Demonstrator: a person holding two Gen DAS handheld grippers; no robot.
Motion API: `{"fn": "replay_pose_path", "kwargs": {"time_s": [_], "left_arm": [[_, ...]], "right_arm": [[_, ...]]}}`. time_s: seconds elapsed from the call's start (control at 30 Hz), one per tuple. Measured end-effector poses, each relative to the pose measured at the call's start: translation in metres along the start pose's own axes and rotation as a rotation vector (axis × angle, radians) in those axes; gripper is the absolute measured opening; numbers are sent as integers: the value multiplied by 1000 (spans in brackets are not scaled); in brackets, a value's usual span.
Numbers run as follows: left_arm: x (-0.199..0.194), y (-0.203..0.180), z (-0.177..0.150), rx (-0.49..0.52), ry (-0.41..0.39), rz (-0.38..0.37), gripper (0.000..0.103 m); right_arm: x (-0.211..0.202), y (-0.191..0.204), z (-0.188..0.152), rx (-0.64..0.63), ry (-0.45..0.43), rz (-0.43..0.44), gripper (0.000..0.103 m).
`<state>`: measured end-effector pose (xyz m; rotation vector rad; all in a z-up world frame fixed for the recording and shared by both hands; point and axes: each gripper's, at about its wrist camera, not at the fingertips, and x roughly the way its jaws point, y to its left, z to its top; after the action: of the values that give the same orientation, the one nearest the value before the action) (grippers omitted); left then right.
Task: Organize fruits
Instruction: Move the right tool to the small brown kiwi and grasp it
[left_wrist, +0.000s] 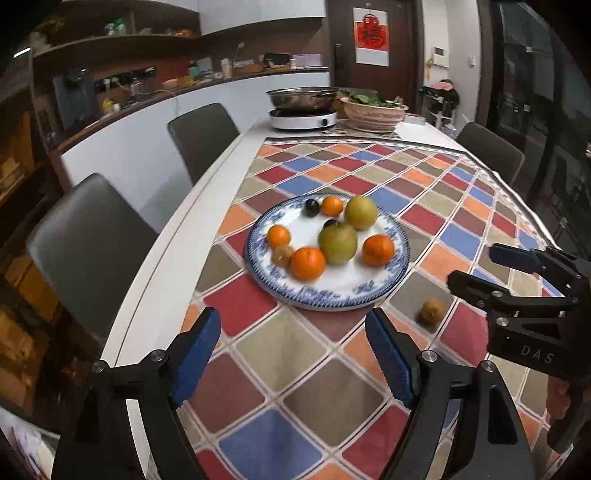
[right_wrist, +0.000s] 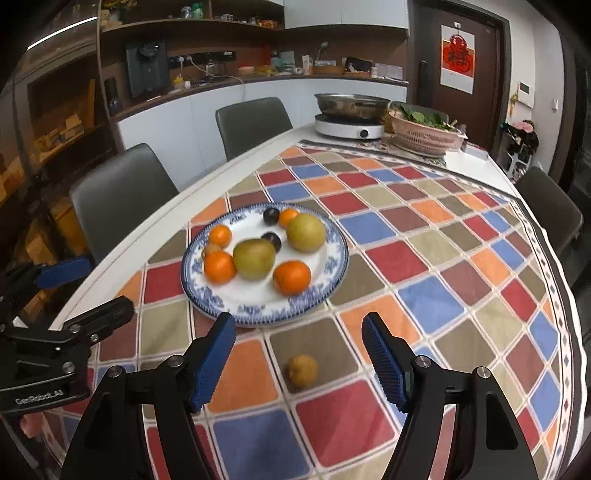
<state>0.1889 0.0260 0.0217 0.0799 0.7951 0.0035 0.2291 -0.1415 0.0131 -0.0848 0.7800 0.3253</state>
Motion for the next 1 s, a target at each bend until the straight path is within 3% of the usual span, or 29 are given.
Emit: {"fn": "replay_pose_path", "kwargs": {"time_s": [0.1, 0.53, 0.7, 1.0], "left_arm": [[-4, 1, -13, -41, 4, -6, 84], [15, -8, -31, -27, 53, 46, 84], [23, -8, -34, -35, 68, 100, 84], [33, -12, -30, -27, 67, 105, 87]], "right_arm": [[-3, -2, -13, 13, 7, -21, 71], [10, -7, -44, 42, 72, -44, 71], [25, -7, -47, 57, 110, -45, 70], [53, -10, -45, 98, 169, -19, 52]]}}
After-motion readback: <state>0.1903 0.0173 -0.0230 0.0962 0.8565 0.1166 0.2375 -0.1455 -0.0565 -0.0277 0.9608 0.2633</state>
